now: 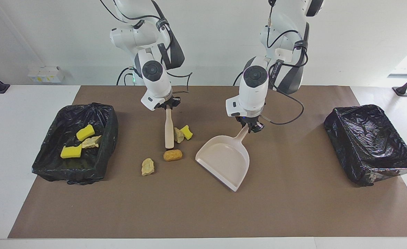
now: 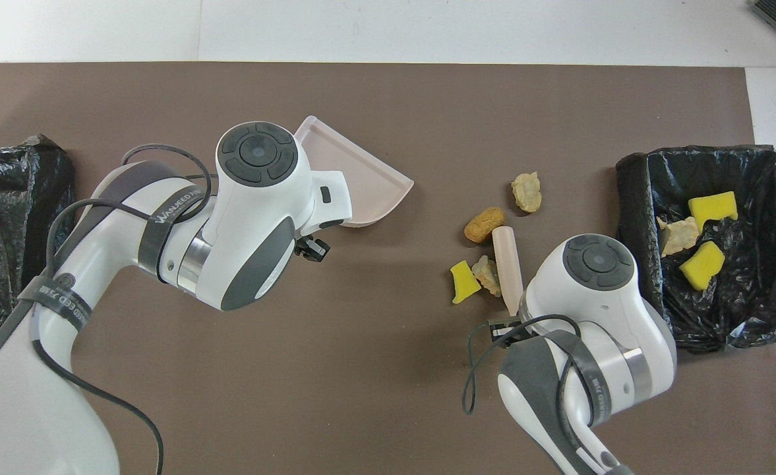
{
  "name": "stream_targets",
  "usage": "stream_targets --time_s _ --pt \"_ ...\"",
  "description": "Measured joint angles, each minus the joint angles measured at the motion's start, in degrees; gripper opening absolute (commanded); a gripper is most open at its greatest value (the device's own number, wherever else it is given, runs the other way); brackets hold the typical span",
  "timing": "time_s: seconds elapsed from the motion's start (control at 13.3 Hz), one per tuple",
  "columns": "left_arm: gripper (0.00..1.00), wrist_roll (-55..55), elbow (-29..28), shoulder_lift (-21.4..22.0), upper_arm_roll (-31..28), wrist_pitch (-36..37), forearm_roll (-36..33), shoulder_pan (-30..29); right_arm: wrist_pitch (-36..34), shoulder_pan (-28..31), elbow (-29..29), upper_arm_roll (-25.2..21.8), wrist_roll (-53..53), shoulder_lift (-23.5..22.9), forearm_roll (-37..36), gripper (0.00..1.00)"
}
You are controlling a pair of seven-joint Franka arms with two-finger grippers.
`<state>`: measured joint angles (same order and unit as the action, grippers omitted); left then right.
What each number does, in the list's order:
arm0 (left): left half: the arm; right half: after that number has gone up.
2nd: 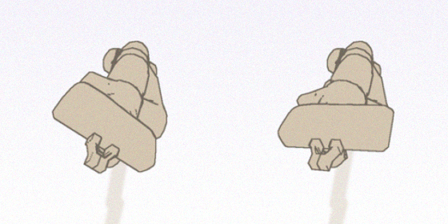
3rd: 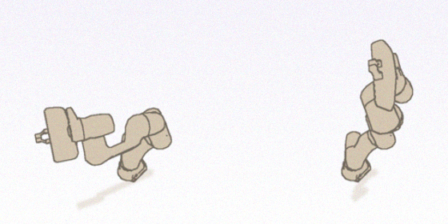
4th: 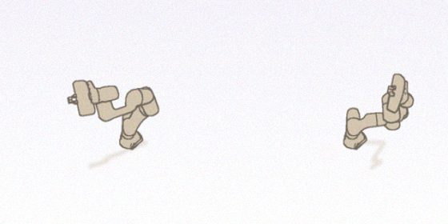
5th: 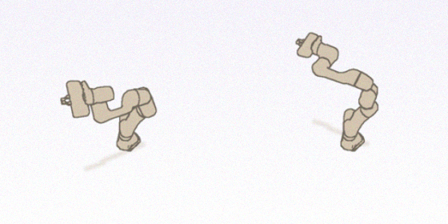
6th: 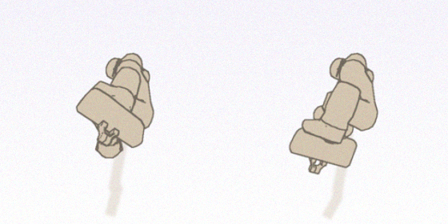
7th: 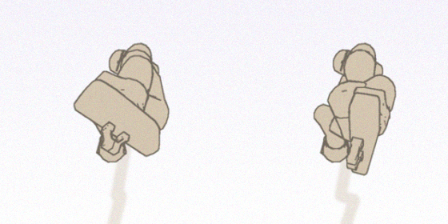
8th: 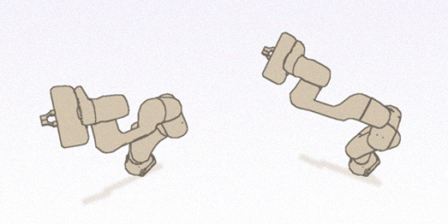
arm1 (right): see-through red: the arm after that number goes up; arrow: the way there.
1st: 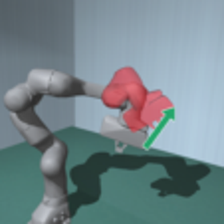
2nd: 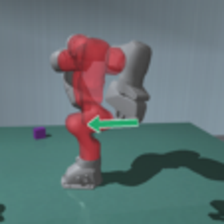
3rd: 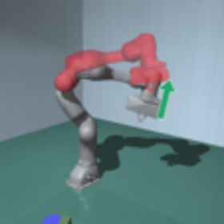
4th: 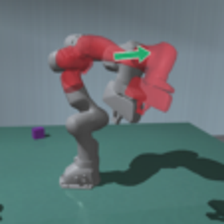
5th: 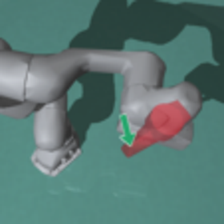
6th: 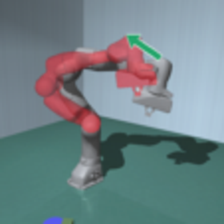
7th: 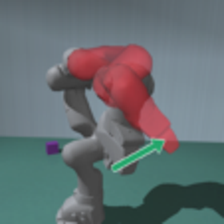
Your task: Sweep and dump trash in bin
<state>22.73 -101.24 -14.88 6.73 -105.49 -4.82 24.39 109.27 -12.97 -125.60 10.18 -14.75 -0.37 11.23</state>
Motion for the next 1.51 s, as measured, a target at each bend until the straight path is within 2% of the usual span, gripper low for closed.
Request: stream_targets --time_s 0.3,0.6,0.75,1.06,1.21,1.51 --pt "0.0 15.13 -2.99 2.35 -0.09 0.0 -0.3 -0.01 -7.14 -0.01 7.07 -0.53 -0.82 -0.37 0.06 0.0" --pt "0.0 26.98 -3.6 2.55 -0.42 -0.11 -3.41 -1.52 -15.36 2.54 14.01 -0.97 -0.9 0.42 -11.88 0.0" --pt "0.0 28.74 -6.96 4.1 -0.29 -2.57 -5.78 -1.51 -16.95 1.89 12.2 -0.57 -0.9 2.22 -13.42 0.0" --pt "0.0 28.72 -19.65 10.84 0.34 -10.12 -7.18 0.2 -14.47 -2.38 -0.35 0.03 -0.95 9.05 -13.31 0.0" --pt "0.0 26.94 -22.26 12.9 0.41 -10.71 -7.19 0.94 -13.61 -3.37 -3.39 0.1 -0.95 10.48 -12.25 0.0" --pt "0.0 18.75 -24.99 14.69 0.75 -11.53 -7.22 2.49 -9.29 -5.15 -5.61 0.14 -0.93 9.77 -7.88 0.0"
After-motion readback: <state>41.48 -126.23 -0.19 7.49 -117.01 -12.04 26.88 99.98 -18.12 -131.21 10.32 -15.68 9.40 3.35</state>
